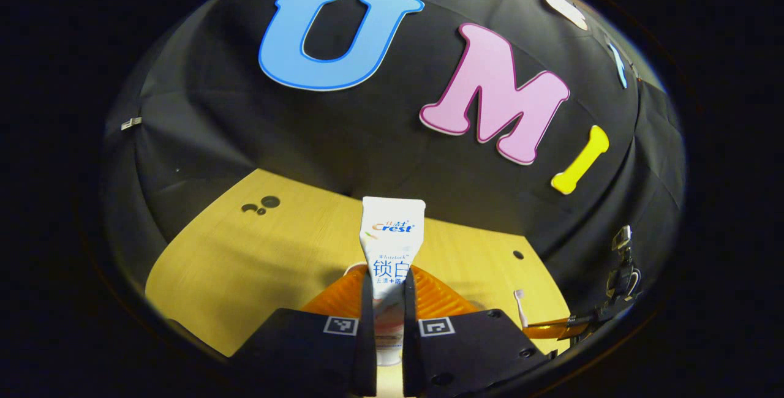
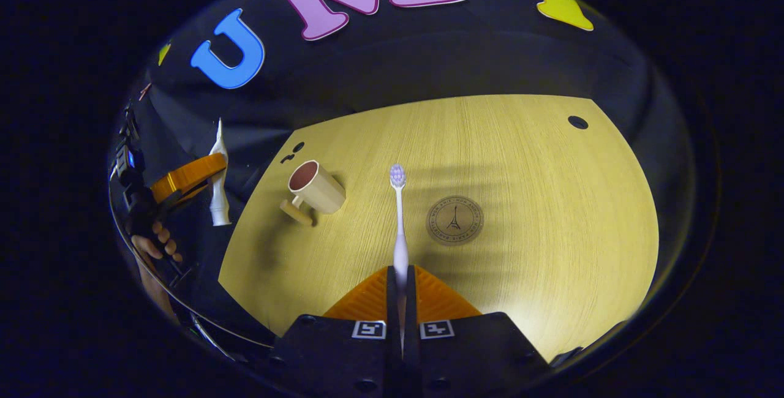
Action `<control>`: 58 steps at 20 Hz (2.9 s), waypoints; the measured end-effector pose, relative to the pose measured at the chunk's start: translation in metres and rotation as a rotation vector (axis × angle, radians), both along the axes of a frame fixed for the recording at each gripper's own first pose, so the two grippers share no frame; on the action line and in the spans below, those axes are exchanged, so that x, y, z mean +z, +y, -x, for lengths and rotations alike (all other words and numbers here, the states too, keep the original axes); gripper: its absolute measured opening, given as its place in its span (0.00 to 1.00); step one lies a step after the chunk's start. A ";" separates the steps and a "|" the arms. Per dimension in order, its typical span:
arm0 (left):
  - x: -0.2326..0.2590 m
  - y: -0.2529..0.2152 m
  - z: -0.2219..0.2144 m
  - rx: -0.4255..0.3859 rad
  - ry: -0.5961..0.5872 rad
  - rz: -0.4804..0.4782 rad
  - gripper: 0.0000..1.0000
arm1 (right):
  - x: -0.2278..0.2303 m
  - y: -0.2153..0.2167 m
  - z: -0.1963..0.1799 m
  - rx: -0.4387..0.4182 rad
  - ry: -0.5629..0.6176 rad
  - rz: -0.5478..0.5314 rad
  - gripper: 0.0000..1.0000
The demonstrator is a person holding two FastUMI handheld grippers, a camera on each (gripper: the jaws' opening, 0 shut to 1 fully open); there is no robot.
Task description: Put the toothbrush and toothpaste on the desktop into the cup, then pick up the cup and place it on the coaster on the desktop.
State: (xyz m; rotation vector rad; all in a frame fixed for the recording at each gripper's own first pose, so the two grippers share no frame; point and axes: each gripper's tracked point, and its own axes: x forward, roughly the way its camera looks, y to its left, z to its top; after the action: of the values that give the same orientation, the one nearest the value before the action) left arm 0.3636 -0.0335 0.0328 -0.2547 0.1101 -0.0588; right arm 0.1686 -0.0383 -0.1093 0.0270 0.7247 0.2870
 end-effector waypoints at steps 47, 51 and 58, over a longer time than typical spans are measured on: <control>-0.196 0.013 0.133 0.109 0.092 -0.017 0.98 | 0.063 0.171 -0.092 0.266 -0.378 -0.197 0.05; -0.206 0.022 0.141 0.140 0.112 -0.018 0.98 | 0.072 0.197 -0.112 0.273 -0.460 -0.221 0.05; -0.199 0.044 0.136 0.163 0.074 0.019 0.98 | 0.060 0.240 -0.146 0.252 -0.568 -0.282 0.05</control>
State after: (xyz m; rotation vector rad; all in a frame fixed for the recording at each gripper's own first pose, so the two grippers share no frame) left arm 0.2278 0.0107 -0.1660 -0.2837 0.1617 0.1120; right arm 0.3150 0.2014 -0.0489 0.1173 0.1169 0.6067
